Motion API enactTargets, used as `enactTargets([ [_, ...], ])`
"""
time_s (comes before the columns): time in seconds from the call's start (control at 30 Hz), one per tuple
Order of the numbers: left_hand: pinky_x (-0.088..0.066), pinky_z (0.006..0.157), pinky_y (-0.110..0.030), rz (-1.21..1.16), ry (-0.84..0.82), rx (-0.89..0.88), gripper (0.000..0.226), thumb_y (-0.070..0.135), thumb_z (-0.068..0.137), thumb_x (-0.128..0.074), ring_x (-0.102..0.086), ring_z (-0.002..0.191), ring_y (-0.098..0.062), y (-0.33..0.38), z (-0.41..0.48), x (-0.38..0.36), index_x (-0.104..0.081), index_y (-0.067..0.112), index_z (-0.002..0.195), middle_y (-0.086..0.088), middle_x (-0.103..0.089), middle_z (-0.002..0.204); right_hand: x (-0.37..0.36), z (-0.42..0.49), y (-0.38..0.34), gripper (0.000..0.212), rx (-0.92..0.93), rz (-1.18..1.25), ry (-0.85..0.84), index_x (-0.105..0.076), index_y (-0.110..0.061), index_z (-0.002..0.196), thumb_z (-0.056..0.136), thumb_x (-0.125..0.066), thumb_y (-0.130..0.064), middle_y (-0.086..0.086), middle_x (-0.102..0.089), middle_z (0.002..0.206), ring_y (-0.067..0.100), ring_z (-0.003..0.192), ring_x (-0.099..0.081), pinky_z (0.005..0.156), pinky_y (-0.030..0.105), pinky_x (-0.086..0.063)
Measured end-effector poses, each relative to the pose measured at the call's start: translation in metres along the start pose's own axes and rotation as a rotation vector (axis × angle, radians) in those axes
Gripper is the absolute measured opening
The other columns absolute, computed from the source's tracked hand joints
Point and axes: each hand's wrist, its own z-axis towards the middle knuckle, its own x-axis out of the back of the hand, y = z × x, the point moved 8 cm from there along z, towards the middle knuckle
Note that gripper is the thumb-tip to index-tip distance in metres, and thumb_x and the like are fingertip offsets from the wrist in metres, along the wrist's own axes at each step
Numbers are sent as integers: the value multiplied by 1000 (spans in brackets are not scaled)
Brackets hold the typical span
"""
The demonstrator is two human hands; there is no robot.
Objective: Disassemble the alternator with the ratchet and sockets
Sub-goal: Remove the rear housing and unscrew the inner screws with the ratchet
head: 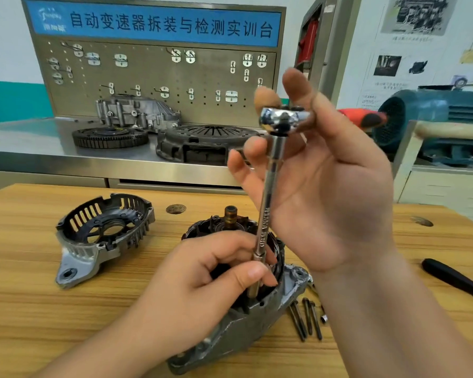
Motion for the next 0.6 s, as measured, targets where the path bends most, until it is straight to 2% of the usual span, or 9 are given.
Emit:
enactTargets([
  [0.07, -50, 72, -10, -20, 31, 25, 15, 37, 78, -60, -69, 79, -1, -3, 0, 2, -71, 29, 85, 12, -74, 81, -6, -3, -11, 16, 156, -248, -23, -58, -15, 102, 93, -45, -16, 4, -70, 87, 18, 75, -65, 76, 30, -53],
  [0.17, -51, 71, -11, -13, 54, 47, 18, 40, 75, -61, -69, 78, -3, -6, 0, 4, -70, 29, 85, 11, -74, 80, -22, -17, -34, 16, 570, -819, -5, -55, -16, 103, 93, -47, -6, 4, -62, 90, 16, 86, -61, 79, 27, -51],
  [0.2, -52, 71, -12, -6, 55, 45, 19, 41, 75, -62, -69, 78, -3, -5, -1, 3, -70, 28, 87, 11, -74, 80, -22, -19, -35, 16, 620, -860, 14, -55, -16, 103, 93, -47, -6, 4, -61, 89, 15, 86, -61, 80, 26, -50],
  [0.23, -52, 71, -13, -6, 54, 46, 20, 41, 75, -61, -69, 79, -3, -5, -1, 3, -69, 29, 89, 11, -74, 81, -17, -18, -35, 15, 582, -789, 55, -56, -15, 102, 93, -48, -7, 5, -62, 89, 15, 86, -62, 80, 26, -51],
  [0.3, -53, 73, -15, -11, 42, 44, 20, 41, 77, -60, -69, 81, -3, -5, -1, 2, -67, 32, 93, 12, -74, 83, -7, -9, -24, 13, 351, -494, 89, -58, -14, 100, 91, -49, -14, 6, -68, 90, 17, 84, -64, 78, 28, -53],
  [0.37, -53, 74, -17, -18, 12, 37, 21, 39, 81, -58, -70, 84, -5, -4, -1, -1, -69, 30, 97, 12, -74, 87, -3, -2, -7, 17, 98, -190, 43, -58, -12, 101, 89, -49, -20, 4, -71, 89, 17, 77, -65, 79, 30, -55],
  [0.43, -53, 74, -17, -15, -6, 26, 22, 36, 83, -57, -70, 84, -6, -2, 0, -3, -70, 27, 98, 11, -74, 87, -3, -1, 4, 21, -53, -14, 2, -57, -15, 101, 87, -47, -26, 0, -72, 87, 16, 73, -66, 82, 32, -52],
  [0.53, -52, 71, -14, -40, 14, 36, 19, 34, 80, -60, -70, 78, -4, -3, 0, -2, -69, 25, 94, 9, -74, 80, -4, -2, 4, 17, -40, -30, -28, -60, -19, 98, 89, -47, -26, -1, -72, 87, 15, 77, -63, 84, 33, -49],
  [0.6, -52, 69, -13, -42, 36, 55, 19, 38, 76, -62, -70, 75, -4, -5, -1, -1, -69, 29, 91, 9, -74, 78, -12, -5, -11, 15, 169, -319, -37, -60, -17, 99, 90, -48, -17, 4, -70, 90, 15, 83, -62, 82, 29, -49],
])
